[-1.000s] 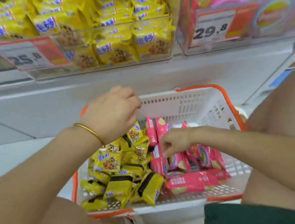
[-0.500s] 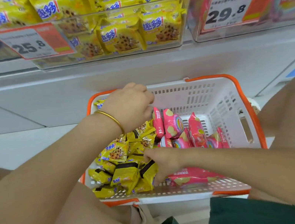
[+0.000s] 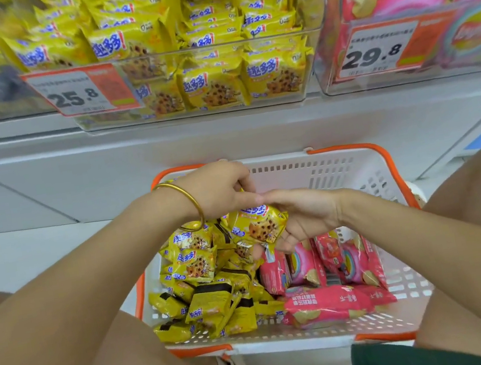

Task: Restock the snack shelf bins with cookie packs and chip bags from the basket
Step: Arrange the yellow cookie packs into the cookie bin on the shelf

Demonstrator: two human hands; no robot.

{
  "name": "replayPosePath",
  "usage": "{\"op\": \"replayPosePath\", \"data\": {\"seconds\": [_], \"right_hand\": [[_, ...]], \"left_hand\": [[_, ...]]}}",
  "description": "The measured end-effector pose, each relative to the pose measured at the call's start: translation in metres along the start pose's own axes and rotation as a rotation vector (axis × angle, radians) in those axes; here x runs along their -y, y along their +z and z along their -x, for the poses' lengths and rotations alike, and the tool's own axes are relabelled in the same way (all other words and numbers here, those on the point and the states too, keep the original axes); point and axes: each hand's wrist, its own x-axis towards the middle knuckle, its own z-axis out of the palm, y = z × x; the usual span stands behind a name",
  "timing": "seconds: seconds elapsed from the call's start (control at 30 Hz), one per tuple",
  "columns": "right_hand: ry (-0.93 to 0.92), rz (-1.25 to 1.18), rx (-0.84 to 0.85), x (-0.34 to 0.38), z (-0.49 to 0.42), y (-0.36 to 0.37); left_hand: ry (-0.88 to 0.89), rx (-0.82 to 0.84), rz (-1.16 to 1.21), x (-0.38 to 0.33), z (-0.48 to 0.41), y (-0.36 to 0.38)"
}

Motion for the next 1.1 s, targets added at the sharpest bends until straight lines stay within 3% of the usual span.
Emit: {"op": "replayPosePath", "data": {"seconds": [0.13,0.27,0.37,0.47,0.53,0.57,0.63,0.7,0.77,0.93,1.1], "right_hand": [[-0.113,0.036,-0.071,0.011,0.01,0.007],[-0.438,0.201,-0.473,0.036,0.032,0.021],[-0.642,0.432,-0.666,0.08,0.056,0.043],[-0.76,0.775,-0.939,0.141,0.082,0.068],[-0.837,0.942,-1.173,0.183,0.09,0.073],[-0.839,1.01,-1.28,0.204,0.088,0.07],[-0.732,1.151,-1.475,0.242,0.073,0.052],[-0.568,1.234,-1.581,0.273,0.049,0.026],[-0.457,1.254,-1.646,0.295,0.025,-0.005],[-0.292,1.284,-1.647,0.332,-0.018,-0.059],[-0.394,1.26,-1.605,0.339,-0.043,-0.077]], "left_hand": [[-0.011,-0.142,0.107,0.0,0.002,-0.013],[0.014,-0.365,0.246,-0.003,0.01,-0.042],[0.097,-0.527,0.394,-0.011,0.016,-0.072],[0.203,-0.893,0.558,-0.014,0.02,-0.107],[0.245,-1.133,0.371,-0.007,0.021,-0.127],[0.23,-1.163,0.212,0.0,0.02,-0.132],[0.155,-1.054,-0.148,0.018,0.012,-0.134],[0.065,-0.888,-0.335,0.028,0.005,-0.129],[-0.028,-0.779,-0.389,0.031,0.0,-0.121],[-0.025,-0.787,-0.433,0.035,-0.009,-0.119],[0.013,-0.833,-0.421,0.037,-0.01,-0.117]]}}
